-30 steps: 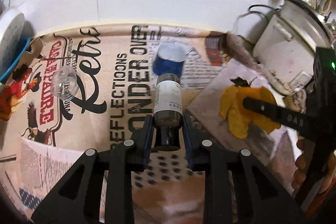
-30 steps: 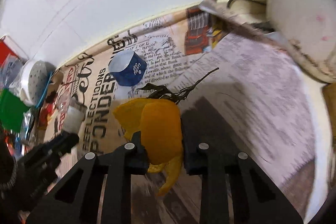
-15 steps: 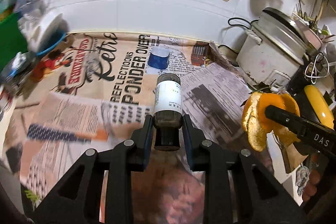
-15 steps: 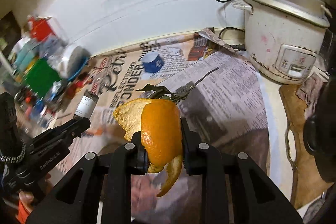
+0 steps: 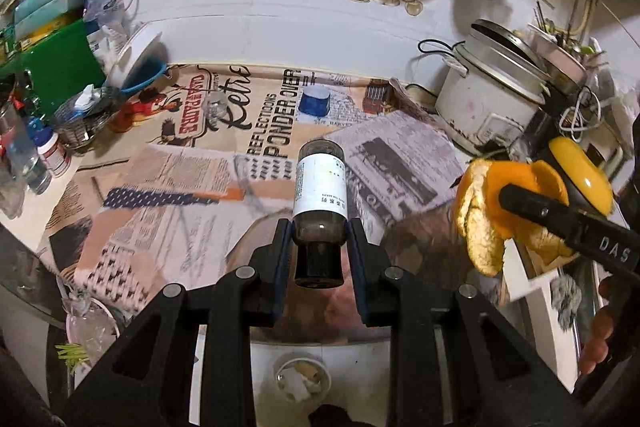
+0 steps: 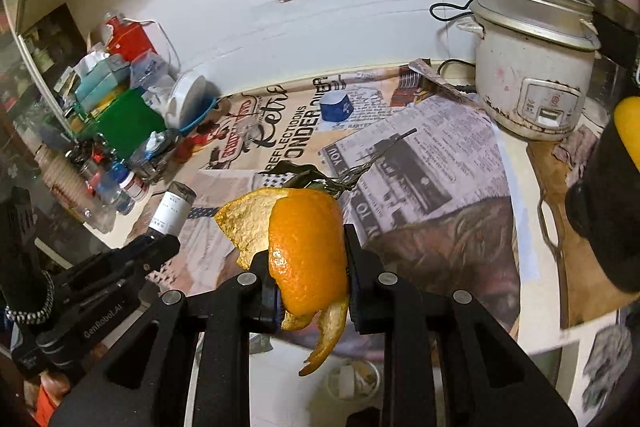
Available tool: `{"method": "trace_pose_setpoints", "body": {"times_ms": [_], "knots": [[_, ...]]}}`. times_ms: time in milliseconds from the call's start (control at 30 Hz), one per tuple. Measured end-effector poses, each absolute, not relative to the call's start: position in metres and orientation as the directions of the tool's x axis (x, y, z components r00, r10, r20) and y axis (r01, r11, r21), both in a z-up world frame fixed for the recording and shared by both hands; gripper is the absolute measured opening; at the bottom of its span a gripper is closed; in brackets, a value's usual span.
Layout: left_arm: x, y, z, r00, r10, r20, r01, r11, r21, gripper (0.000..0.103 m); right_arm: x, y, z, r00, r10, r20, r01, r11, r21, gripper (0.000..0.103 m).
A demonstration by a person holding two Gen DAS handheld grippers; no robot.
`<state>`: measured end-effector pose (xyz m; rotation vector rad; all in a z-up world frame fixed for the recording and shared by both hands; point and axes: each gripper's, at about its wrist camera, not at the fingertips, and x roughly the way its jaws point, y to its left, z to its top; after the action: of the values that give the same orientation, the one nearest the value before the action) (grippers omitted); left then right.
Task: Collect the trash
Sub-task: 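Lift the bottle and orange peel and carry them down to the bin, then open both tools over the bin to drop the bottle and peel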
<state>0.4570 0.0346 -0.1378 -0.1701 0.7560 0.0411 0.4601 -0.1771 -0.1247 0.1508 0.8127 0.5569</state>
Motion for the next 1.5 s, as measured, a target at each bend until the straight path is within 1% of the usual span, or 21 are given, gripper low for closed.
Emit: {"method": "trace_pose_setpoints", "body": {"times_ms": [167, 500, 700, 867, 1100, 1167, 1300, 1500], "knots": [[0.413, 0.048, -0.141, 0.721, -0.063, -0.69, -0.064, 0.986, -0.156, 0.027, 0.414, -0.16, -0.124, 0.576, 0.494, -0.651, -0.38, 0.867, 0.322, 0.022], [0.299, 0.08, -0.151, 0.697, -0.085, -0.712, -0.013, 0.991, -0.131, 0.027, 0.32, -0.125, -0.143, 0.569, 0.477, -0.67, -0.324, 0.879, 0.35, 0.022], [0.258, 0.09, -0.161, 0.663, -0.103, -0.742, -0.008, 0.99, -0.144, 0.027, 0.279, -0.11, -0.152, 0.536, 0.463, -0.706, -0.313, 0.886, 0.343, 0.022], [0.24, 0.089, -0.179, 0.632, -0.111, -0.767, -0.013, 0.988, -0.154, 0.027, 0.26, -0.108, -0.164, 0.514, 0.448, -0.732, -0.312, 0.892, 0.326, 0.022], [0.238, 0.071, -0.22, 0.571, -0.147, -0.807, -0.005, 0.983, -0.183, 0.027, 0.254, -0.122, -0.2, 0.461, 0.427, -0.778, -0.287, 0.901, 0.325, 0.022], [0.241, 0.062, -0.236, 0.557, -0.146, -0.818, 0.001, 0.985, -0.174, 0.027, 0.259, -0.128, -0.219, 0.435, 0.414, -0.799, -0.279, 0.906, 0.318, 0.022], [0.256, 0.047, -0.281, 0.508, -0.149, -0.848, -0.025, 0.982, -0.187, 0.027, 0.271, -0.135, -0.254, 0.406, 0.375, -0.833, -0.278, 0.919, 0.279, 0.022], [0.277, 0.029, -0.362, 0.447, -0.142, -0.883, -0.073, 0.978, -0.194, 0.027, 0.298, -0.15, -0.33, 0.364, 0.327, -0.872, -0.283, 0.931, 0.23, 0.022]]}}
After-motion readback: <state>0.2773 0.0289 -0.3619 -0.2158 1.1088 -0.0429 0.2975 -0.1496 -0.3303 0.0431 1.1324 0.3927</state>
